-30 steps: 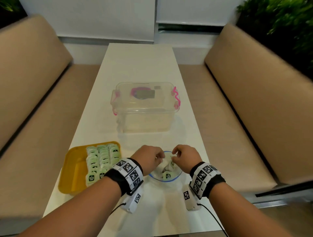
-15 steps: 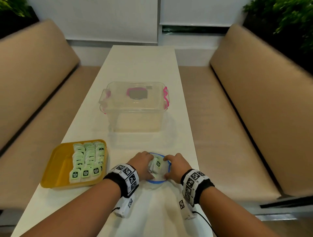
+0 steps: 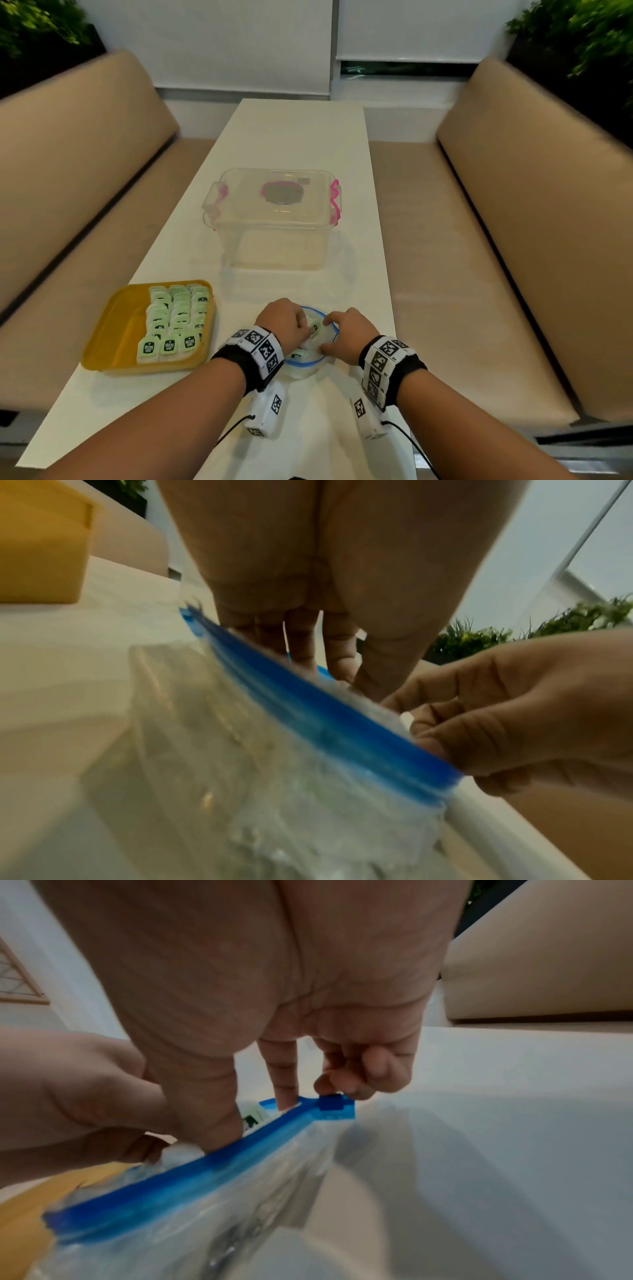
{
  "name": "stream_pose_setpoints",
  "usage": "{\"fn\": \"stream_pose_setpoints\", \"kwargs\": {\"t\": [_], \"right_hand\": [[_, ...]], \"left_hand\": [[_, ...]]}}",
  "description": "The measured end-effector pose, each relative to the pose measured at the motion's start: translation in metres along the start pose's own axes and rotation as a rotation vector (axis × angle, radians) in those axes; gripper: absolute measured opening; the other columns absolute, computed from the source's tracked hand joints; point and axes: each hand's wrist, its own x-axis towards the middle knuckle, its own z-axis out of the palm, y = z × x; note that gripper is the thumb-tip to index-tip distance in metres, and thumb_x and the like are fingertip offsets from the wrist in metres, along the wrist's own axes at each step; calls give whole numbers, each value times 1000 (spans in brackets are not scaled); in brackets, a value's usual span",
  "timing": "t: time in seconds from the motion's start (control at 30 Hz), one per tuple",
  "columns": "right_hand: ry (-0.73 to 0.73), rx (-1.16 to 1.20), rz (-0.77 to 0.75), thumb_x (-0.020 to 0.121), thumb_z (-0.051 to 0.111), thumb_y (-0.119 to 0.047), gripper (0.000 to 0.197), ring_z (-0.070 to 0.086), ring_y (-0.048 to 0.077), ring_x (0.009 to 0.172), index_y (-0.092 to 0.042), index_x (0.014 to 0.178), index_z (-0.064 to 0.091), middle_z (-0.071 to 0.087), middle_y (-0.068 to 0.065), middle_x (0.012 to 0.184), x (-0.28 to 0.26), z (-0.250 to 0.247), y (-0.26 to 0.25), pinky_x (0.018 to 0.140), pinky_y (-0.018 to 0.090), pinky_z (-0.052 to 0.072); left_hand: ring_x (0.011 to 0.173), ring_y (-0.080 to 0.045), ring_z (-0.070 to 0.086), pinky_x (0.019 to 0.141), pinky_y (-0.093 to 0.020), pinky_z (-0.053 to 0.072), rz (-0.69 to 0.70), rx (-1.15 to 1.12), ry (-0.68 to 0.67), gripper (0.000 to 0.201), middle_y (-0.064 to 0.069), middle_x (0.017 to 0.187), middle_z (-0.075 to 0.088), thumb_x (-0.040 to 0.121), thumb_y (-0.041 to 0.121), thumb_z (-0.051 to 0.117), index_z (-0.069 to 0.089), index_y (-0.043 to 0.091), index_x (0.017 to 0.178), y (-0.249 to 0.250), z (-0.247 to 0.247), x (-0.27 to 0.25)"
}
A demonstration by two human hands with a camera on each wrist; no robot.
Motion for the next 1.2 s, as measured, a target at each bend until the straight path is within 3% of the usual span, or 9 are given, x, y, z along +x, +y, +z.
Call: {"fn": "stream_pose_setpoints", "kwargs": {"t": [0.2,0.33,0.4,0.53,0.63,0.8,0.93,1.03,1.2], "right_hand": [[105,146,-92,78,70,-59,54,57,20,106,-28,121,63,54,3,115,1,-11,1,87,28,44],[223,400,-174,79,77,-42,19,52,-1,68,-27,88,69,61,-14,77,2,-15,-5,68,19,40],[220,486,-184,79,79,-31,15,45,0,53,-23,75,67,55,-14,58,2,-14,-8,59,18,38],[214,577,-204,81,77,-23,18,54,8,61,-24,68,64,64,-9,66,6,-11,-11,66,29,50],[201,569,-203,82,75,-22,16,60,12,66,-24,70,64,67,-5,69,7,-9,-10,72,35,55],[168,597,-282,82,75,-19,18,53,8,59,-24,77,58,60,-12,67,4,-5,-12,62,26,48],[220,613,-253,84,73,-21,19,55,11,61,-24,72,58,64,-3,66,4,-6,-12,64,34,51],[270,682,-213,82,72,-27,19,57,16,61,-23,70,59,64,-1,64,6,-7,-11,67,43,55],[274,757,-203,89,68,-21,17,56,17,61,-17,76,57,62,-4,62,6,-10,-12,69,45,55]], "left_hand": [[81,-10,64,73,-25,49,87,-284,157,12,8,83,68,81,35,73,66,27,76,-19,-16,-9],[68,-11,64,72,-31,53,140,-516,116,13,2,72,70,82,28,77,65,24,79,-30,-14,-10],[68,-10,65,74,-33,54,148,-586,83,14,2,72,70,81,22,78,65,23,86,-31,-12,-11],[66,-7,62,70,-27,53,148,-591,23,34,7,74,68,76,16,82,64,25,104,-30,-7,-14],[67,-12,61,69,-32,55,134,-547,10,39,-4,77,67,74,19,83,64,26,107,-31,-5,-14],[57,-5,50,59,-20,45,136,-443,28,17,8,64,56,75,26,83,69,27,85,-24,-7,-18],[51,-7,39,56,-20,37,139,-366,15,36,12,56,44,75,25,83,51,27,59,-22,-12,-20],[54,-9,39,57,-25,36,138,-332,37,31,11,56,45,79,31,79,55,25,62,-28,-15,-18],[64,-8,54,63,-25,43,109,-353,96,19,10,66,61,85,34,73,62,28,71,-38,-22,-21]]}}
